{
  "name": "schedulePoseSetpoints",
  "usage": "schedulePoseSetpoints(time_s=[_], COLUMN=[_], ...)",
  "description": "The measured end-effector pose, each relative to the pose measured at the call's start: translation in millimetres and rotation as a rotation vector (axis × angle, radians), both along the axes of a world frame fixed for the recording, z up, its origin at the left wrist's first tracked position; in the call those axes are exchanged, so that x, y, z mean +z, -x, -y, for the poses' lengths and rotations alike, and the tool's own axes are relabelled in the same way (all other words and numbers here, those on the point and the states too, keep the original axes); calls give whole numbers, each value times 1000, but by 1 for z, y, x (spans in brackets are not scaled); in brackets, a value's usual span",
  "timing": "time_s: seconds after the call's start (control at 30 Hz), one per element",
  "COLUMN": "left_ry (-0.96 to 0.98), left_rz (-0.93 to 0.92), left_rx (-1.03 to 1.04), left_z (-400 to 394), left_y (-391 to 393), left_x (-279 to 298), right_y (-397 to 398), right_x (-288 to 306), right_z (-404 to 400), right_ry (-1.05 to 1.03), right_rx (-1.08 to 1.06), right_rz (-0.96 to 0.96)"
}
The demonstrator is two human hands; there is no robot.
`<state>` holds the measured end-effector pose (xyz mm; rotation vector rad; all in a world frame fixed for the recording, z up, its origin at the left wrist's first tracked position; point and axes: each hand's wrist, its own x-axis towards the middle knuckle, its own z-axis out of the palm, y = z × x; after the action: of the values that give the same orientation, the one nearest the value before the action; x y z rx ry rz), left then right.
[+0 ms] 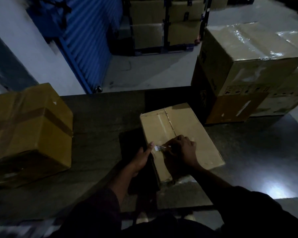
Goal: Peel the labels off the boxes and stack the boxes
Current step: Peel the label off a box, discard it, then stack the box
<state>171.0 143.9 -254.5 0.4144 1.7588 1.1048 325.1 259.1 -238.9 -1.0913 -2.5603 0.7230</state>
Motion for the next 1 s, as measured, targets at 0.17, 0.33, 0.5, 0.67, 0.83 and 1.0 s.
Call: schedulePoseSetpoints(time_s=[0.17, 0.33, 0.5, 0.67, 0.83, 1.0], left_ry=[13, 6, -29, -193, -340, -454], left_rz=[-5, -2, -473, -782, -784, -815], left_rx=[2, 17, 175, 182, 19, -143], left_z=[0, 0, -6, -11, -36, -57], left_y=[-1, 1, -3, -14, -36, -76], left_x=[5, -1, -1, 20, 29, 40], right_y=[-2, -11, -20, -28, -49, -83], right_x=[2, -2, 9, 22, 32, 37], right_z=[1, 1, 8, 14, 13, 21], right_ry=[6, 48, 361, 491, 581, 609], right_rx=[5, -2, -91, -350, -496, -660], right_rz=[25, -105, -336, -568, -694, -730])
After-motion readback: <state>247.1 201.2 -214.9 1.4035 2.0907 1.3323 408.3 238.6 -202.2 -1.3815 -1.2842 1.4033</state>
